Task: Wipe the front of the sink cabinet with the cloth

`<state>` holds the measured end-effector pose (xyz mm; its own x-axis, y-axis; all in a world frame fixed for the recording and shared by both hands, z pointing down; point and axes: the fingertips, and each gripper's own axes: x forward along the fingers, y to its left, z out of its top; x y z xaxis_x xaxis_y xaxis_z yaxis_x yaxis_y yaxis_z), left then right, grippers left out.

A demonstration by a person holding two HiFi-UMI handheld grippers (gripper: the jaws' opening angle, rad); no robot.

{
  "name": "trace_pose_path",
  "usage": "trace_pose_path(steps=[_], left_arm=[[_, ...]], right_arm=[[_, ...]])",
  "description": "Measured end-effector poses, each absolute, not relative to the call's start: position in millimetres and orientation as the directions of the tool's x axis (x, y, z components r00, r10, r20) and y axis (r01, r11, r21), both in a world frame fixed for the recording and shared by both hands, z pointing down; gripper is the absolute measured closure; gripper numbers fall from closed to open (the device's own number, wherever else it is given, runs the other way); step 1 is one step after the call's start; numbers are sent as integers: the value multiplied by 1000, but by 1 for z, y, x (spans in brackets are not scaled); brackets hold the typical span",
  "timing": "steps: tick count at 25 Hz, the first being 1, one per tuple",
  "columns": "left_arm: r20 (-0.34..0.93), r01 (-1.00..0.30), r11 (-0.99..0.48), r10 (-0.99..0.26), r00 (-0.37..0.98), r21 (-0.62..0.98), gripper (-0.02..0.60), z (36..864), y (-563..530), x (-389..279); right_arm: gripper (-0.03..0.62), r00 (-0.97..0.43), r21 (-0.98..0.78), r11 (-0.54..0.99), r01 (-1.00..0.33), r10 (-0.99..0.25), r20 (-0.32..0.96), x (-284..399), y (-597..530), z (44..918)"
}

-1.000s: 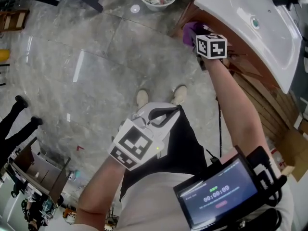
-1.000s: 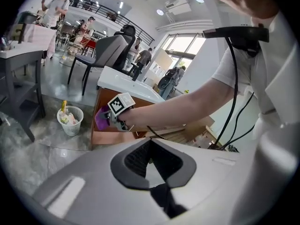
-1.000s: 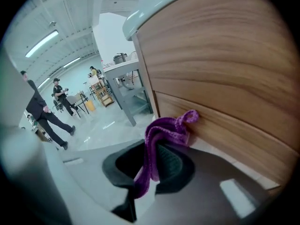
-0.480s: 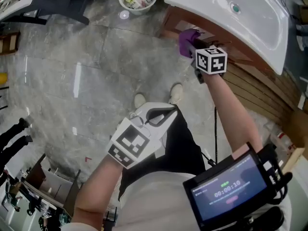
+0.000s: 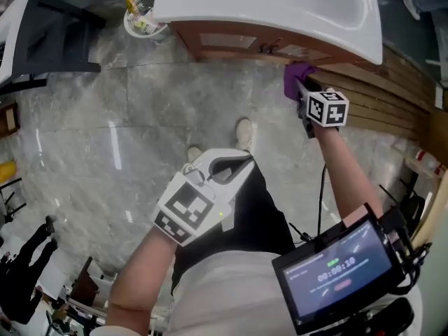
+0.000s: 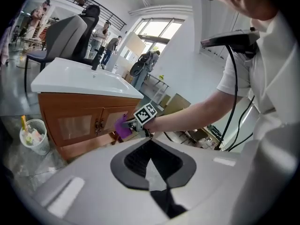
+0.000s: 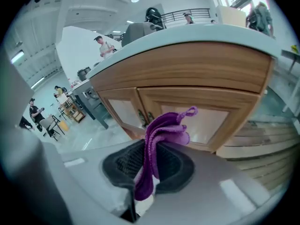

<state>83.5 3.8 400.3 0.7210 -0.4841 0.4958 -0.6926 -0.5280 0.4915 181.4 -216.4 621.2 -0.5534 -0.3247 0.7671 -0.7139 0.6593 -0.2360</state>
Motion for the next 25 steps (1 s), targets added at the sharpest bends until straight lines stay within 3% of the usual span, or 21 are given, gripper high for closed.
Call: trace_pose_path(steps=[6,11,25], left_arm=[[501,-671,-550,-450,740,497,574,408,-23,132],[508,-663,-551,-430,746,507,574,419,-40,151],[531,-694,-495,-447,720,523,574,436,-53,146]], right_arm=[[539,-435,-161,556,-815,-404,805,294,-268,645],[539,-330,-80,504,-860,-431,839,346,-310,673],[539,-400,-138,567,-812,-368,839,280,-327,706]])
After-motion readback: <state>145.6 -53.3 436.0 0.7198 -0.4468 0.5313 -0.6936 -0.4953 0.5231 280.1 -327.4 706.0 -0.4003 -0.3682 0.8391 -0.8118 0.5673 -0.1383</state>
